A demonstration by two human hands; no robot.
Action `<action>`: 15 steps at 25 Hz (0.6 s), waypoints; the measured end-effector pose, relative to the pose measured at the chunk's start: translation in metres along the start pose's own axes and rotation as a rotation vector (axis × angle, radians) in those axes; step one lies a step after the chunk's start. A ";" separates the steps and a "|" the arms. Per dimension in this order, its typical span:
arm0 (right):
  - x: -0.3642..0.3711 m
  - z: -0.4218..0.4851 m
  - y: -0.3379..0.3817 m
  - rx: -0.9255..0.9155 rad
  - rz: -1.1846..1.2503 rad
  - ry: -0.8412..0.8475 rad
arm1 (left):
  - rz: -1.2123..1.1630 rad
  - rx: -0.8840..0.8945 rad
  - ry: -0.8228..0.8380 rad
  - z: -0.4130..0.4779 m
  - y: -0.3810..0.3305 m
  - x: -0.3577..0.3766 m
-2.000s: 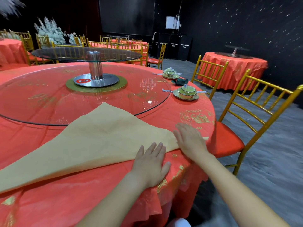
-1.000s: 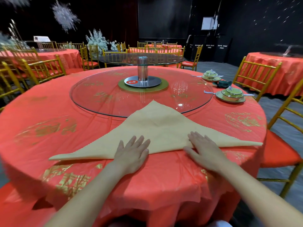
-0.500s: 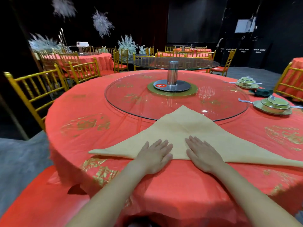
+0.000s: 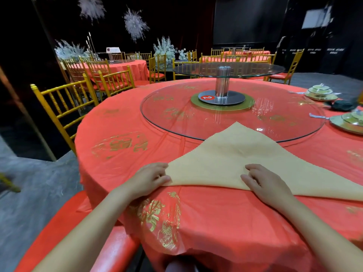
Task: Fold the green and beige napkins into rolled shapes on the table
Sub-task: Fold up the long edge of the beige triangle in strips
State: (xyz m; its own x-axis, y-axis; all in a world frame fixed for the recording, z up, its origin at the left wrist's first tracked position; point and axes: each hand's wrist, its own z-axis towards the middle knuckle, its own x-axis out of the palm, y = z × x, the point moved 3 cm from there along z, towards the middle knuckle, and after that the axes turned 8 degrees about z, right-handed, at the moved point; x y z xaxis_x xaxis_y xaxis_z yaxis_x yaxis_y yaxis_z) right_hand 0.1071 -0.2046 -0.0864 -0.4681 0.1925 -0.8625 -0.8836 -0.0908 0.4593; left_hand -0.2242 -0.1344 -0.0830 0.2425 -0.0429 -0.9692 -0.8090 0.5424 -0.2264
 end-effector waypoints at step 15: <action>0.002 0.005 -0.002 0.002 -0.004 0.035 | 0.333 -0.300 -0.079 0.000 -0.020 -0.015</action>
State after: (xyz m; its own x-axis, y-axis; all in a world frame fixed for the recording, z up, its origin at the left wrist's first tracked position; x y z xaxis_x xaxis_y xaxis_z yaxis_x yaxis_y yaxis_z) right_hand 0.1079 -0.1995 -0.0874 -0.4647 0.1583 -0.8712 -0.8855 -0.0877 0.4563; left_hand -0.2121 -0.1445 -0.0643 -0.0266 0.1633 -0.9862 -0.9663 0.2483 0.0672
